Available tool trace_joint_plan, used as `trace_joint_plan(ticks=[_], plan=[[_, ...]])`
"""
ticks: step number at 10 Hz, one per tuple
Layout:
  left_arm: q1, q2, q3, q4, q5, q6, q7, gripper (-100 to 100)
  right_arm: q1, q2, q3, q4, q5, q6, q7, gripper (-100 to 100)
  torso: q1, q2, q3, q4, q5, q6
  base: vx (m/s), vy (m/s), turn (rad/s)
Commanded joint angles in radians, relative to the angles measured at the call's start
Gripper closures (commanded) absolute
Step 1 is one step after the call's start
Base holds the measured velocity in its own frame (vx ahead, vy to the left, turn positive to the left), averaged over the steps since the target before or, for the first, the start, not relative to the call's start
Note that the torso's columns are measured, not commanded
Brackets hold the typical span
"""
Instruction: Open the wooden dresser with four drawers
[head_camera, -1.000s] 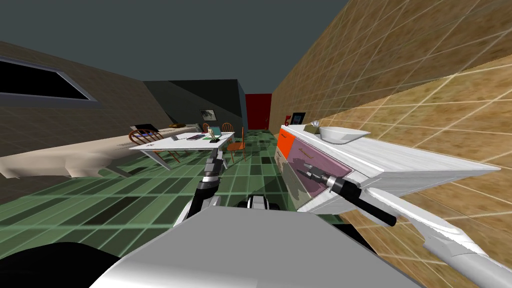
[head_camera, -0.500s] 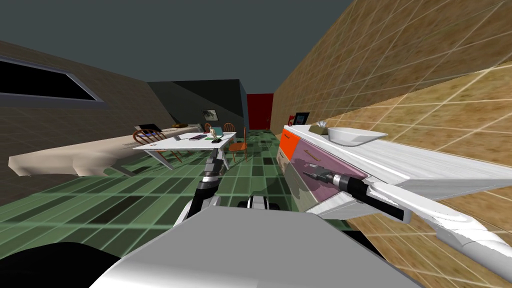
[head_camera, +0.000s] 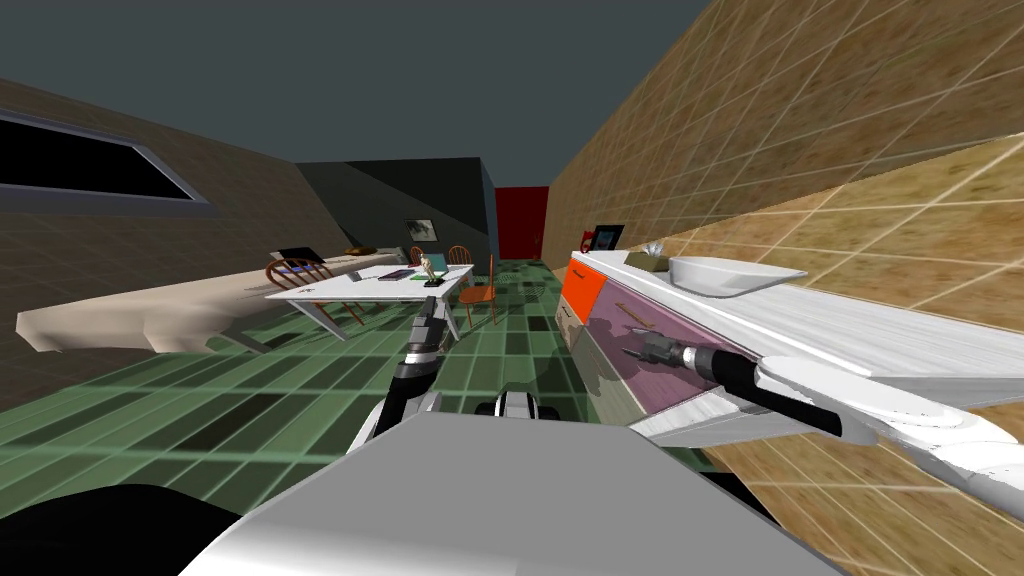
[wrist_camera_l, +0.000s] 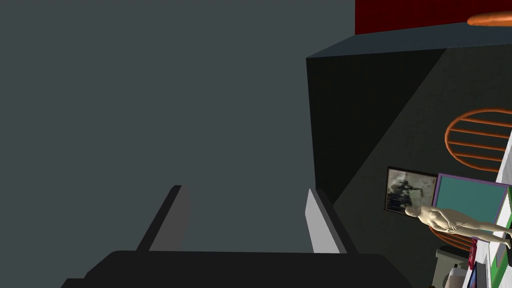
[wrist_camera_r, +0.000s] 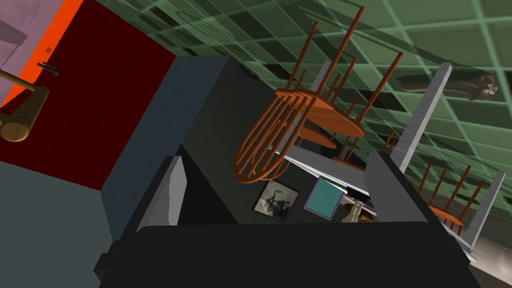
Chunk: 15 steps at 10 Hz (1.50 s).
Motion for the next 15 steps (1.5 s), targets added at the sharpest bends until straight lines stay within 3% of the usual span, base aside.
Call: trace_joint_plan(ticks=[1, 2, 5, 11, 13, 14, 15], plan=[[0.0, 0.0, 0.0, 0.0, 0.0, 0.0, 0.0, 0, 0.005, -0.075, 0.005, 0.059, 0.051, 0.008, 0.064, -100, 0.001, 0.0, 0.0, 0.0, 0.0, 0.0, 0.058, 0.03, 0.01], [0.0, 0.0, 0.0, 0.0, 0.0, 0.0, 0.0, 0, 0.005, -0.075, 0.005, 0.059, 0.051, 0.008, 0.064, -100, 0.001, 0.001, 0.001, 0.0, 0.0, 0.0, 0.038, 0.018, 0.002], [0.0, 0.0, 0.0, 0.0, 0.0, 0.0, 0.0, 0, -0.003, -0.141, 0.021, 0.125, 0.104, 0.012, 0.127, -100, 0.001, 0.001, 0.001, 0.0, 0.0, 0.0, 0.043, 0.019, 0.003], [0.0, 0.0, 0.0, 0.0, 0.0, 0.0, 0.0, 0, -0.012, -0.221, 0.035, 0.196, 0.162, 0.015, 0.192, -100, -0.002, 0.0, 0.0, 0.0, -0.001, 0.0, 0.034, 0.02, 0.004], [0.0, 0.0, 0.0, 0.0, 0.0, 0.0, 0.0, 0, -0.005, -0.185, 0.048, 0.189, 0.167, 0.042, 0.199, -100, -0.001, 0.002, 0.001, 0.0, 0.0, 0.0, 0.038, 0.007, 0.043], [0.0, 0.0, 0.0, 0.0, 0.0, 0.0, 0.0, 0, -0.012, -0.196, 0.047, 0.188, 0.165, 0.031, 0.191, -100, 0.0, -0.001, 0.0, 0.0, 0.0, 0.0, 0.038, 0.004, 0.025], [0.0, 0.0, 0.0, 0.0, 0.0, 0.0, 0.0, 0, -0.013, -0.194, 0.049, 0.189, 0.166, 0.033, 0.193, 100, 0.0, 0.001, 0.0, 0.0, 0.0, 0.0, 0.01, -0.004, 0.007]])
